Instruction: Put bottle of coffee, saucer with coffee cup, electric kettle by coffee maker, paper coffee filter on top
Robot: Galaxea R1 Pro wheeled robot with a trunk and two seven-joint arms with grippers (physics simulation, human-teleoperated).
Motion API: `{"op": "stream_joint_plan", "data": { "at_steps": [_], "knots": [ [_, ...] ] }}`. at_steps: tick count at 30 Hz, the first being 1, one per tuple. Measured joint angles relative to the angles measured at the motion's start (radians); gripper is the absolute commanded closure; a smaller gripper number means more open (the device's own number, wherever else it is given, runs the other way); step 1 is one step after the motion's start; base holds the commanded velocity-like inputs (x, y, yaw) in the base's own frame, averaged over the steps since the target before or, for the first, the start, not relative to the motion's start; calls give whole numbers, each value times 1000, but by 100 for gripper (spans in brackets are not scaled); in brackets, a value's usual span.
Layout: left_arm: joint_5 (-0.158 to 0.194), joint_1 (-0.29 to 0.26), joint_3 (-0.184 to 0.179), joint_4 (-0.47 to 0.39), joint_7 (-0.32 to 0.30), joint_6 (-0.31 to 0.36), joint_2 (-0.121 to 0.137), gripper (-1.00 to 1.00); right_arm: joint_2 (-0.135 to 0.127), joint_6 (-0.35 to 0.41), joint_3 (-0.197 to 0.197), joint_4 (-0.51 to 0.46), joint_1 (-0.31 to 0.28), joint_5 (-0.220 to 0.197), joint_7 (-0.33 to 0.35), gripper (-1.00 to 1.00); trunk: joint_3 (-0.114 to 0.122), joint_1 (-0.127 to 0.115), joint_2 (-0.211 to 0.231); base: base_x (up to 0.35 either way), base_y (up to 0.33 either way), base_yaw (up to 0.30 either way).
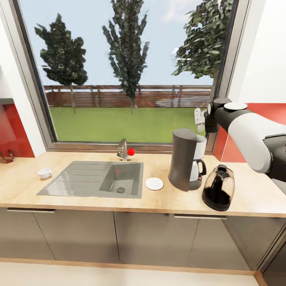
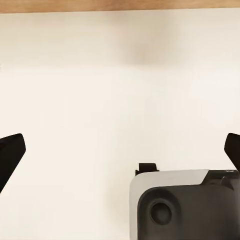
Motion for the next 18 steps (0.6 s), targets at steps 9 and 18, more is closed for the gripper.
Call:
{"op": "stream_joint_plan", "data": {
  "at_steps": [9, 18],
  "knots": [
    [0, 0, 0, 0, 0, 0, 0, -100, 0, 0, 0, 10, 8, 0, -1, 100, 0, 0, 0, 2, 0, 0],
    [0, 0, -2, 0, 0, 0, 0, -100, -4, 0, -1, 11, 8, 0, -1, 100, 0, 0, 0, 87, -96, 0]
  ]
}}
